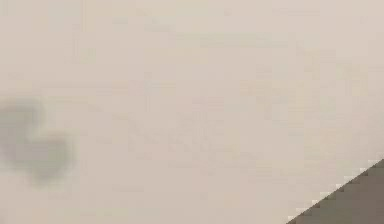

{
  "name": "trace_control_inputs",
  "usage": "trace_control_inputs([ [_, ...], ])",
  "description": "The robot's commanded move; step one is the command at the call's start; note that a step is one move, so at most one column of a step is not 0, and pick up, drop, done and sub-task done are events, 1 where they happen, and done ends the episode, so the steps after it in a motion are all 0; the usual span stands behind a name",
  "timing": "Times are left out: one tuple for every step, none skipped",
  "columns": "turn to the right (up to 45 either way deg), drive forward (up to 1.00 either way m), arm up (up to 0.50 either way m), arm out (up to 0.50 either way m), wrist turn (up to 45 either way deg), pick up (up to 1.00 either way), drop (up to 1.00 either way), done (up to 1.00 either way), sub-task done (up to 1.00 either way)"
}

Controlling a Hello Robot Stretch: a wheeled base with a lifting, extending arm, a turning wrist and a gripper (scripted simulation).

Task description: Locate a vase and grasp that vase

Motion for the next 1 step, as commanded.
trace_control_inputs([
  [45.0, 0.00, 0.00, 0.00, 0.0, 0.00, 0.00, 0.00, 0.00],
])
